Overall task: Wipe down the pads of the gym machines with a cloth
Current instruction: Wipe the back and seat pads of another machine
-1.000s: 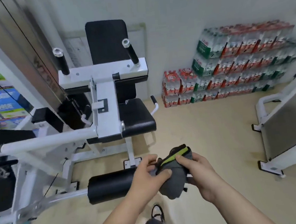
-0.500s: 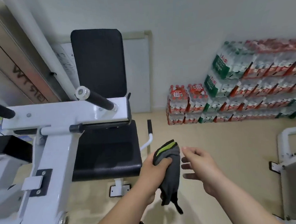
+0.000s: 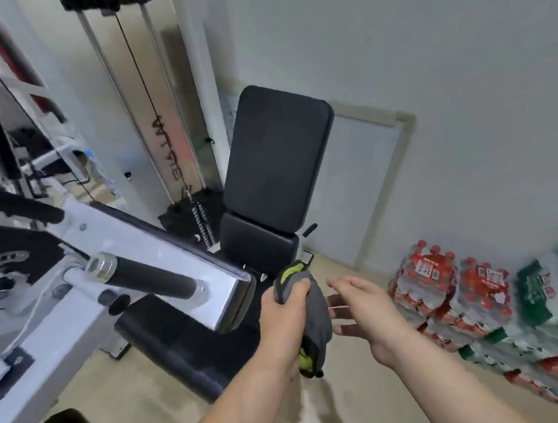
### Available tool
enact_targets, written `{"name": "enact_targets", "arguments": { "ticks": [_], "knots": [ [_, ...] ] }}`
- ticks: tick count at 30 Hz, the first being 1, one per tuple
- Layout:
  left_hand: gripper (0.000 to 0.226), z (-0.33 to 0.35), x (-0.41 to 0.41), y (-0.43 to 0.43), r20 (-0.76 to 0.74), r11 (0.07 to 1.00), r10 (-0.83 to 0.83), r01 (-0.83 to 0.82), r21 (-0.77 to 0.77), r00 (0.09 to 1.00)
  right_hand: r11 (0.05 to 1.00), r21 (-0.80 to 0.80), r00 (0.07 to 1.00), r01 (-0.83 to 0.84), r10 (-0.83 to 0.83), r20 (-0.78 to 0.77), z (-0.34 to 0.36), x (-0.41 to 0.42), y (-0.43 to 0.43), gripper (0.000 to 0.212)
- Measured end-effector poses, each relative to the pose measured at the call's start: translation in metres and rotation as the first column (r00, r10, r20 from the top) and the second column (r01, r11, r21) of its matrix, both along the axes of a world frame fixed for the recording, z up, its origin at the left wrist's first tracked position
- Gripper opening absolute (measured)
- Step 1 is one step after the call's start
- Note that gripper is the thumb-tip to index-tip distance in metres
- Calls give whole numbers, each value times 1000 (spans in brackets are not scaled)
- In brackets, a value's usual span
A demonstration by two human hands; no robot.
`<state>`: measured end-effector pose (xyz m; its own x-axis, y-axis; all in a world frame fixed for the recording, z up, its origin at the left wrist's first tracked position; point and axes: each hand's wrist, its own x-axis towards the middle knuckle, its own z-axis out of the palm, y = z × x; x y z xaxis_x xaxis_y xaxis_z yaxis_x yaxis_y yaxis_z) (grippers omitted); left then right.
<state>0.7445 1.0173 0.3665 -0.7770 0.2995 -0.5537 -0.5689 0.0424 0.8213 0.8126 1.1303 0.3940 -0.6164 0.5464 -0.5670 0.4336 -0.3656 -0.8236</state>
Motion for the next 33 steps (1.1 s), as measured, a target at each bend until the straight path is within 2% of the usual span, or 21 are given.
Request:
{"name": "enact_targets", "arguments": {
  "ticks": [6, 9, 12, 15, 18, 20, 23, 26, 27, 29, 30, 33],
  "knots": [
    [47, 0, -79, 84, 6, 985, 169, -169, 34, 986, 980, 83, 983, -182, 182, 7, 11, -104, 76, 22],
    [32, -6, -135, 134, -34, 969, 246, -245, 30, 969, 978, 124, 986, -166, 164, 26, 14, -161, 122, 20],
    [22, -10, -180, 179, -40, 950, 308, -305, 62, 951, 956, 255, 990, -142, 140, 25, 22, -214, 171, 16],
    [16, -7, -217, 203, -95, 944, 330, -331, 5, 939, 919, 389, 994, -70, 96, -48, 31, -261, 220, 13],
    [16, 4, -265, 222, -147, 932, 357, -363, -9, 922, 809, 587, 995, -7, 65, -78, 40, -315, 272, 28],
    [22, 15, -306, 238, -276, 933, 332, -356, -43, 902, 717, 696, 989, -23, 116, -88, 45, -351, 304, 35],
    [52, 28, -349, 278, -563, 925, 239, -362, -117, 791, 710, 687, 967, -152, 250, -45, 47, -397, 342, 36],
    [68, 36, -355, 326, -843, 878, -11, -397, -265, 538, 768, 603, 923, -217, 362, -129, 38, -414, 360, 25],
    [72, 36, -354, 341, -878, 835, -88, -446, -323, 471, 798, 558, 904, -229, 386, -181, 34, -415, 366, 21],
    [75, 30, -348, 356, -886, 769, -140, -515, -379, 442, 850, 458, 864, -260, 416, -283, 25, -415, 379, 20],
    [72, 23, -342, 359, -891, 765, -152, -520, -381, 429, 859, 430, 850, -278, 429, -307, 21, -415, 384, 20],
    [64, 14, -332, 361, -919, 785, -255, -490, -379, 302, 857, 416, 836, -305, 450, -315, 18, -421, 395, 15]
  ]
}}
